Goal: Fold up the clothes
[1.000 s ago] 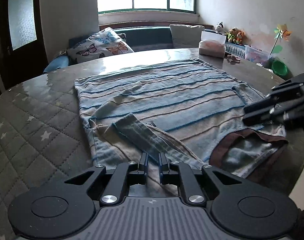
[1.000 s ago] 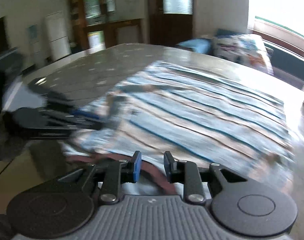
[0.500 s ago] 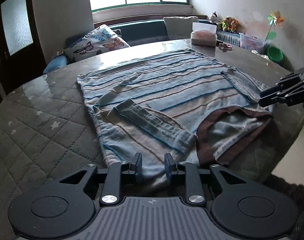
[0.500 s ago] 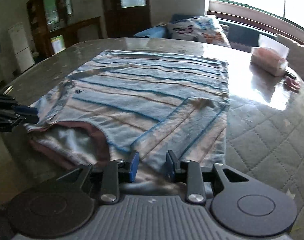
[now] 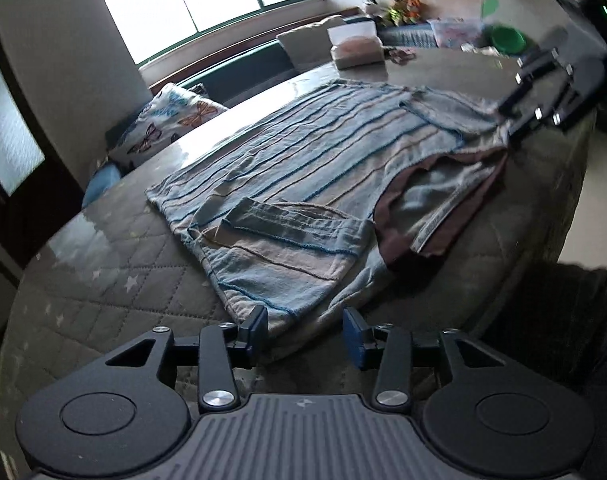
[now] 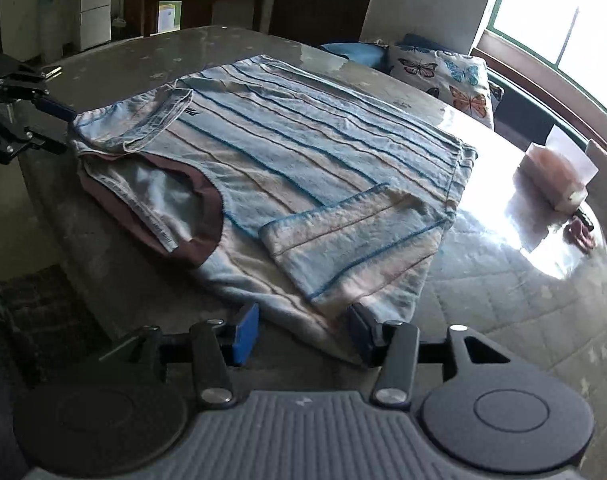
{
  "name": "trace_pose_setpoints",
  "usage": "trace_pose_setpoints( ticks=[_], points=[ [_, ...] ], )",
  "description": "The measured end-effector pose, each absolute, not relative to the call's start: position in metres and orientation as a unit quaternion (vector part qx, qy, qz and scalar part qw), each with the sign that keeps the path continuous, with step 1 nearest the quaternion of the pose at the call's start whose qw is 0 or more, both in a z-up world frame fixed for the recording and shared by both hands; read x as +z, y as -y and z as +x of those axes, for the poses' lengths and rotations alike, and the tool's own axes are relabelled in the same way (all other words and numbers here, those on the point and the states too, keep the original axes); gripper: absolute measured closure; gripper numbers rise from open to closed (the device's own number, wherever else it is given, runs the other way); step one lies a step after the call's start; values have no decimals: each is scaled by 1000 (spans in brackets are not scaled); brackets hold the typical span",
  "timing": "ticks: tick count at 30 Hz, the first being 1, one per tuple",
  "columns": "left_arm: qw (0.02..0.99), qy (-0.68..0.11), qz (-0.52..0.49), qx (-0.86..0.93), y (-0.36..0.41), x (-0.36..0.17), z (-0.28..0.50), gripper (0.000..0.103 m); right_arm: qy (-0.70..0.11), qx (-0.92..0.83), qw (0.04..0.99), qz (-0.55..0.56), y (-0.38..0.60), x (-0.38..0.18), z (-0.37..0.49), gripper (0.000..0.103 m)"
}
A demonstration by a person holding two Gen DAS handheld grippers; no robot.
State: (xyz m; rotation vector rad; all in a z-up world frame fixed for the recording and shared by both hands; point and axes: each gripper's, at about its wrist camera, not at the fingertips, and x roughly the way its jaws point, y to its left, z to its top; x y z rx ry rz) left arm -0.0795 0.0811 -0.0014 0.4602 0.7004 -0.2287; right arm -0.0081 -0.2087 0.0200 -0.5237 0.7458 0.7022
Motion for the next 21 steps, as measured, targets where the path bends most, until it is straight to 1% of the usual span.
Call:
trace_pose_setpoints(
  ticks=[4,9,13,14,15,16,17,18,20,21],
  points=[
    [900,-335,254,-116,-78,-6,-77,58,-341,332,836,-275,211,23,-9,53],
    [896,-332,267,-127,-78,-8,-72,59,-331,333,829,-305,211,20,-9,53],
    [893,-336,265,-142,-80,-7,-67,60,-352,346,829,-265,216,20,4,55],
    [891,-337,264,-147,-80,-6,-66,62,-357,349,828,-256,217,20,8,56],
    [890,-339,263,-152,-81,-6,-65,66,-364,352,827,-246,218,20,12,58],
    [889,-341,262,-156,-80,-6,-64,71,-370,355,825,-236,220,20,15,64],
    [888,-342,261,-161,-80,-6,-63,74,-376,359,823,-227,221,19,17,69],
    [887,-343,259,-165,-80,-6,-62,77,-382,362,822,-219,221,19,19,70],
    [888,-346,252,-170,-80,-6,-59,79,-382,361,822,-218,220,19,20,72],
    [888,-347,249,-172,-80,-6,-58,84,-381,358,824,-216,220,19,20,74]
  ],
)
